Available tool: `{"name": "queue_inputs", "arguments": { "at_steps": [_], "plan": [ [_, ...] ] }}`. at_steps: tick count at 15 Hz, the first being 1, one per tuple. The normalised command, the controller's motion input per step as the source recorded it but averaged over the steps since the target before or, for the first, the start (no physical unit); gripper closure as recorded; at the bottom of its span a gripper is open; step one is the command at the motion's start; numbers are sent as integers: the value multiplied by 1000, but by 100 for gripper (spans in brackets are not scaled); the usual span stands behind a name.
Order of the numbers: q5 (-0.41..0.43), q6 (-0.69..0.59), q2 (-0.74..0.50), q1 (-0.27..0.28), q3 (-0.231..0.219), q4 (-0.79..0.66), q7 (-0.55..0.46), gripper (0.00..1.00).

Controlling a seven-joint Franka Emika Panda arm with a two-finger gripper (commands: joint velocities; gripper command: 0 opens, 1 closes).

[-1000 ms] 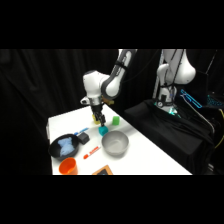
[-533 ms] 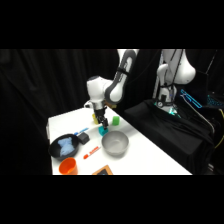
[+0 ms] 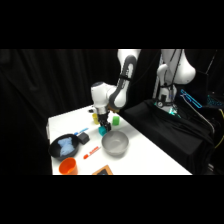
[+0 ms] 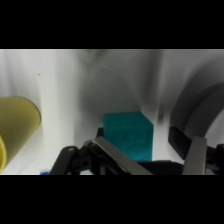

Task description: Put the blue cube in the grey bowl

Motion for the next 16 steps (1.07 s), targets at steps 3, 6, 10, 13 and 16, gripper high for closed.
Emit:
{"name": "queue_inputs", "arguments": {
  "at_steps": [3,6,10,13,16],
  "plan": [
    [-13,233,92,-115,89,26,-63,0],
    [-60,197,31,-99,62,13,-29,35],
    [-107,159,-54,-53,32,-37,2,68],
    [-146,93,-139,-12,-8,-77,36,71],
    [-141,-91,-295,23,-38,-108,90,74]
  ]
}}
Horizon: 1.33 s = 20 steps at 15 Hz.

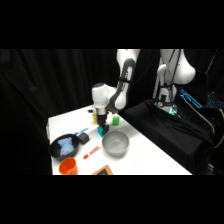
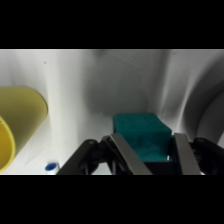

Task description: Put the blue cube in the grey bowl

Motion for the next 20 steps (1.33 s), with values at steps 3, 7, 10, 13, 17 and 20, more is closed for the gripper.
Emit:
{"name": "queue_inputs", "arguments": {
  "at_steps": [3,7,10,13,17,20],
  "plan": [
    [-166,-236,-415,96,-93,-115,153,74],
    [-191,-382,-426,176,-142,-109,212,74],
    [-88,-414,-423,144,-67,-112,149,74],
    [-22,-354,-383,137,-27,-113,121,74],
    [50,-223,-275,147,22,-122,129,74],
    [119,-78,-180,152,68,-138,134,74]
  ]
}}
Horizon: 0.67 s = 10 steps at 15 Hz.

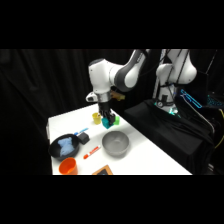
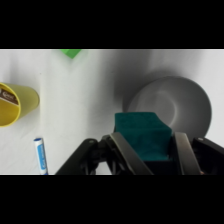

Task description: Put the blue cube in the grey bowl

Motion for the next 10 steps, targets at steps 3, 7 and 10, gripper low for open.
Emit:
{"name": "queue_inputs", "arguments": {
  "at_steps": [3,7,10],
  "plan": [
    [138,11,-112,133,68,-118,125,74],
    [130,144,-34,90,47,-88,76,74],
    [112,308,62,57,29,-68,46,74]
  ]
}}
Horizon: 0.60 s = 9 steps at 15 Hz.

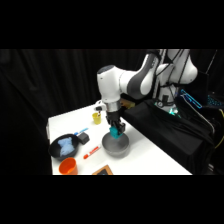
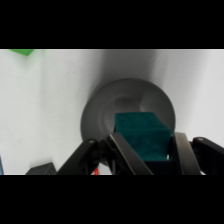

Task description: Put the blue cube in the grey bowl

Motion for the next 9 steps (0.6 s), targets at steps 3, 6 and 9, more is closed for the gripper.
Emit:
{"name": "queue_inputs", "arguments": {
  "at_steps": [3,6,9],
  "plan": [
    [108,397,166,32,33,-36,18,74],
    [68,326,168,26,33,-8,40,74],
    [52,274,116,14,38,8,44,74]
  ]
}}
